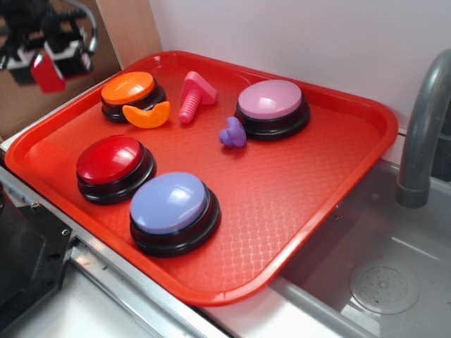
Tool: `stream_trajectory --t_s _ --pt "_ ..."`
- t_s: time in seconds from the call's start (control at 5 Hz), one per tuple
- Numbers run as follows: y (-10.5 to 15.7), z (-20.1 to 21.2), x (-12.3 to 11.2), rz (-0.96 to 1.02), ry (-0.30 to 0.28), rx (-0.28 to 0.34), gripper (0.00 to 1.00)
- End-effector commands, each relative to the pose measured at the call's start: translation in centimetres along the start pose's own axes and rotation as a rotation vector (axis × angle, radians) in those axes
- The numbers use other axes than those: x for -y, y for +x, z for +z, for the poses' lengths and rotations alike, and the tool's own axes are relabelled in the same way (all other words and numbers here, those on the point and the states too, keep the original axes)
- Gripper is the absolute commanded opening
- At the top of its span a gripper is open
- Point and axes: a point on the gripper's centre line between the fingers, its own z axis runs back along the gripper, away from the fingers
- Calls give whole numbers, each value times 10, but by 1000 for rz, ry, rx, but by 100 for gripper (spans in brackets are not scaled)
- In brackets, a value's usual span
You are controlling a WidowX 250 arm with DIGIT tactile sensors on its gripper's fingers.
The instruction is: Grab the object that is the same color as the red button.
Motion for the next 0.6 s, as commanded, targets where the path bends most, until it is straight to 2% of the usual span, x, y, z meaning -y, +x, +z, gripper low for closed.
stream_trajectory --t_s 0.0,0.2,0.4 --pt "-12 46 75 -315 -119 40 0" --pt "-21 45 89 -370 -119 48 0" --pt "-19 45 82 -366 -108 10 0"
